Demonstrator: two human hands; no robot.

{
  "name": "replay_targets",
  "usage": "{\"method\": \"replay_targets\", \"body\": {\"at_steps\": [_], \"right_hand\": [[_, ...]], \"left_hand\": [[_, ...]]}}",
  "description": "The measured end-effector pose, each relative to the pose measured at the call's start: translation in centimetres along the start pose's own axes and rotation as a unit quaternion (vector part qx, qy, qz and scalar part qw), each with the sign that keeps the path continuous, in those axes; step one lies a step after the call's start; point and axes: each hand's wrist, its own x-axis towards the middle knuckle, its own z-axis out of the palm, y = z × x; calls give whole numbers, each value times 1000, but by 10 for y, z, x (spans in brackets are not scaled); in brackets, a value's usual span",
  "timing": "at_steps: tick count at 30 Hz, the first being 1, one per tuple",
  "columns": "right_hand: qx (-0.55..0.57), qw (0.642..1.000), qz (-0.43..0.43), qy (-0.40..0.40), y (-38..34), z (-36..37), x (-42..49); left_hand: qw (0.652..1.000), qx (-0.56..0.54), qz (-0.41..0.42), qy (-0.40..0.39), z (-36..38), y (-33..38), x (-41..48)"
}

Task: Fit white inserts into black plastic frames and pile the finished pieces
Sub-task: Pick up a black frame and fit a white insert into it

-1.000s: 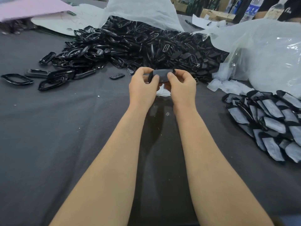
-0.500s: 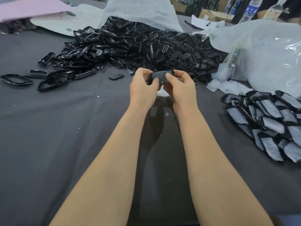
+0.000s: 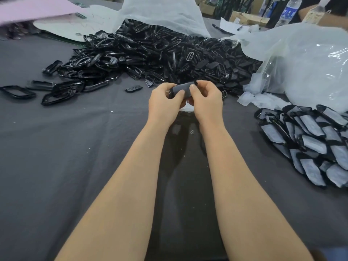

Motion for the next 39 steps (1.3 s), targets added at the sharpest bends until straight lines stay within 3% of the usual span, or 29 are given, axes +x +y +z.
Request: {"method": "replay_targets", "body": {"at_steps": [20,31,36,39], "right_hand": [[-56,998,20,-29,1,-4,2],[-179,975,-115,72,-1,0,-6],[-167,976,-112,84,-4,4,-9],[-99,991,-54,67,-6,4,-7]], "left_hand": [[1000,-4,-13,-22,1,0,0],[999,24,29,5,3,-1,-1],[995,65,68,18,4,1,-4],[992,91,89,24,5,2,-5]]}}
